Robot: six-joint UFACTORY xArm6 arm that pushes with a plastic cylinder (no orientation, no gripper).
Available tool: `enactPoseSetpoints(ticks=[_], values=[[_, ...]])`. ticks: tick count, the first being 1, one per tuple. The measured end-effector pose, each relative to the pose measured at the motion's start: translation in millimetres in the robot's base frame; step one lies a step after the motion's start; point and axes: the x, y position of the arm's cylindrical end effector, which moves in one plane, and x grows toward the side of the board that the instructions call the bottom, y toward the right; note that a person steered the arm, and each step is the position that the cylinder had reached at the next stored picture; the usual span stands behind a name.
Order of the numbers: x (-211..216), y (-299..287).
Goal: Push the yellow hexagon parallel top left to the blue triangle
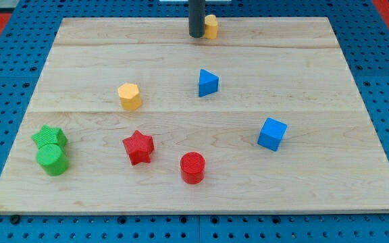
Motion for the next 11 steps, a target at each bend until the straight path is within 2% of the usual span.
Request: enactPoseSetpoints(ticks=[2,4,6,7,8,9,11], values=[[70.5,-19.7],[180.6,-25.0],[172.9,-123.1],[172.9,-149.8],[149.7,-182.2],[118.6,-149.8],[59.3,-163.4]])
